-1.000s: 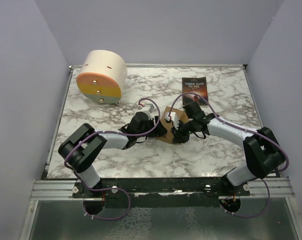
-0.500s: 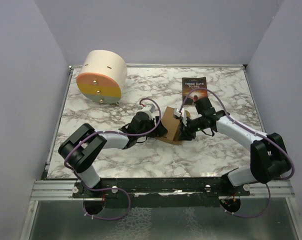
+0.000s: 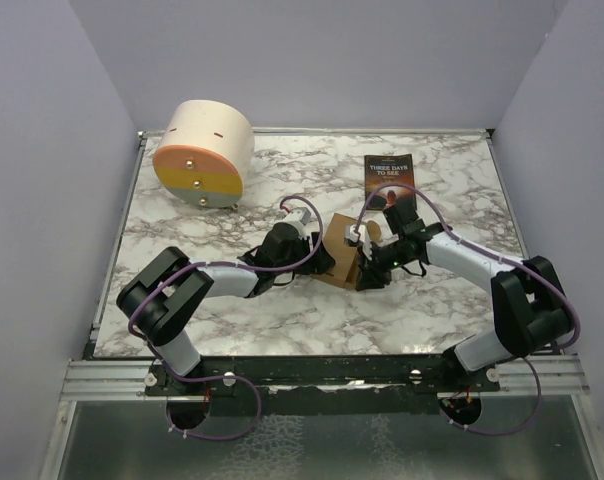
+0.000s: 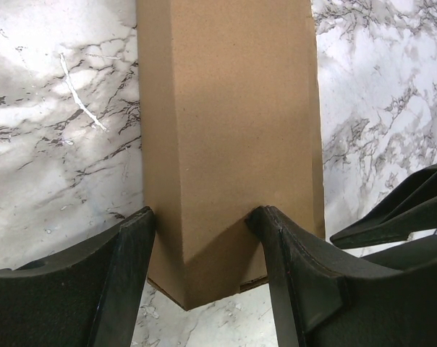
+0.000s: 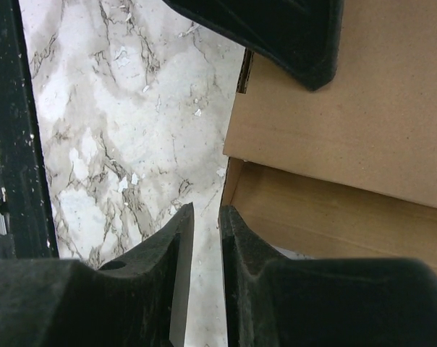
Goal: Fold the paper box
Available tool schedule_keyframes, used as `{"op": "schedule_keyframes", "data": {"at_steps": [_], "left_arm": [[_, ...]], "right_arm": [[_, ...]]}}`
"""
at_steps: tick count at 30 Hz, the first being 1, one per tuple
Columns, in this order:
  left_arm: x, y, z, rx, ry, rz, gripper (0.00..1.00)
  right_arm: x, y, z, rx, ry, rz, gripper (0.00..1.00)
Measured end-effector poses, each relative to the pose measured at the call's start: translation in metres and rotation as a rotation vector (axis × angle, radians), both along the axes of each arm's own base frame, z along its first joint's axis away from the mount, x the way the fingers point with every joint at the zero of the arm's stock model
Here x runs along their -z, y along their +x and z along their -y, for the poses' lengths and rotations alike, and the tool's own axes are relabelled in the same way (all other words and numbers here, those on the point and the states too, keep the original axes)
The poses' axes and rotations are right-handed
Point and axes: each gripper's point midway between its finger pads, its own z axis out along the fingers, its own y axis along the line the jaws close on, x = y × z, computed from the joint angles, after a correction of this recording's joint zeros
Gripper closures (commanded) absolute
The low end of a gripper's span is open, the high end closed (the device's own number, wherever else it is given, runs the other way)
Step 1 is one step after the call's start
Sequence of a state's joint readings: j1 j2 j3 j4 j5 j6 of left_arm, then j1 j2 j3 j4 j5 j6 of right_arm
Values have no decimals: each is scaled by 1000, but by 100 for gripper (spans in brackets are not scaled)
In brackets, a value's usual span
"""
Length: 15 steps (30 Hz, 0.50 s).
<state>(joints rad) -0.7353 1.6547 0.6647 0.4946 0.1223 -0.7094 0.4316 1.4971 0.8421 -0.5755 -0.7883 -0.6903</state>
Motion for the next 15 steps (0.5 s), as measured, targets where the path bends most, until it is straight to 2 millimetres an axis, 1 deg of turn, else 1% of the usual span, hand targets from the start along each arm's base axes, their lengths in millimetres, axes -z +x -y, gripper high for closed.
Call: {"op": "schedule_keyframes", "data": {"at_steps": [6,15], "left_arm": [[0,0,0,1,2,1,38],[-1,1,0,5,5,7,38]], "right_arm": [[11,-2,0,1,-30,-29,89],[13,-3,-4,5,-54,-22,99]]}}
